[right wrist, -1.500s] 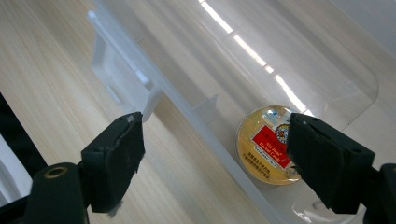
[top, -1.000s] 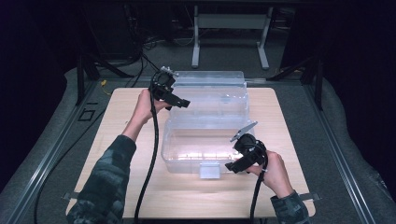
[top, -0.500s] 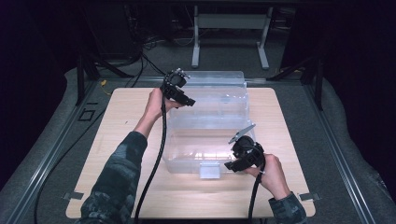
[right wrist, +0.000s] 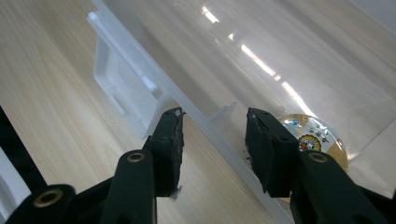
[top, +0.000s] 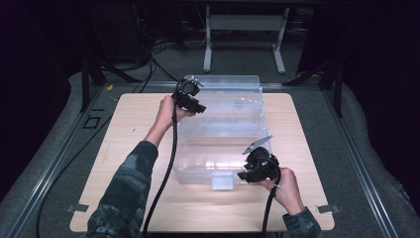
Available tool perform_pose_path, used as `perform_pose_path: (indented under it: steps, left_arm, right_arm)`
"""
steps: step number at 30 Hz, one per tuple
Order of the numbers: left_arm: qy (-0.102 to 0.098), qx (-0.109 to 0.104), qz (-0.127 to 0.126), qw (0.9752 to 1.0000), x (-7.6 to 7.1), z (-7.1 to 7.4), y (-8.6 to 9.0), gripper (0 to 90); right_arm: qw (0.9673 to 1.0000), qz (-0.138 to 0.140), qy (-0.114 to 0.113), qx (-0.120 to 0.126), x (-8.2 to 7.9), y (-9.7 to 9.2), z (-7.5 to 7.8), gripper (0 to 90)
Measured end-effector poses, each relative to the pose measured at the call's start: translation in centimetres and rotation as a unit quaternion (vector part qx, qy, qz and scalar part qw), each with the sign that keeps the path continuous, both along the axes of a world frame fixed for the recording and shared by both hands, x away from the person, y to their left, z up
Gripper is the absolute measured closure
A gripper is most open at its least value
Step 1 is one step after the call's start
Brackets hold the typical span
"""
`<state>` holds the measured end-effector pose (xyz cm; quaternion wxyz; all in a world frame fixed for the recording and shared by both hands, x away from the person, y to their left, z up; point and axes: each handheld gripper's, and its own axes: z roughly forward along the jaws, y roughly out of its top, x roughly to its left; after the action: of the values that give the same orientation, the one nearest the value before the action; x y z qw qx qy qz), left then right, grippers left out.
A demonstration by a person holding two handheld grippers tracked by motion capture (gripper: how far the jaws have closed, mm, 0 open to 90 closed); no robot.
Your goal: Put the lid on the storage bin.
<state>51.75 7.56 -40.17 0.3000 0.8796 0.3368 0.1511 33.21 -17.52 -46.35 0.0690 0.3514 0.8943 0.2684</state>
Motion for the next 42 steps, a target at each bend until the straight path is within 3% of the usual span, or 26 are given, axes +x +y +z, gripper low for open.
perform_pose_path:
  steps: [3,11,18,23,33,38,42]
  left_arm:
    - [0.002,0.003,-0.002,1.0000,-0.1,0.1,0.0,60.1]
    - [-0.002,0.006,0.000,1.0000,-0.2,0.0,-0.2,61.6]
    - [0.000,0.021,-0.012,0.9997,-0.3,0.2,-0.5,67.1]
    - [-0.014,0.022,-0.013,0.9996,-0.8,0.1,-1.0,69.8]
    - [-0.018,0.037,-0.017,0.9990,-1.4,0.5,-1.7,73.4]
    - [-0.016,0.032,-0.020,0.9992,-1.5,0.6,-1.7,74.4]
    - [-0.017,0.037,-0.024,0.9989,-1.8,0.8,-1.8,75.3]
  right_arm:
    - [0.9999,-0.001,-0.003,0.010,-0.1,-0.1,-0.1,57.5]
    - [0.9998,-0.005,-0.020,0.008,-0.5,0.0,-0.2,57.8]
    - [0.9993,-0.007,-0.032,0.018,-0.7,-0.2,-0.4,57.8]
    - [0.9992,-0.016,-0.030,0.022,-0.7,-0.2,-0.3,57.0]
    - [0.9986,-0.024,-0.036,0.030,-0.7,-0.2,-0.4,56.1]
    - [0.9988,-0.025,-0.029,0.030,-0.5,0.1,-0.8,54.3]
    - [0.9984,-0.029,-0.036,0.031,-0.7,0.0,-0.8,53.1]
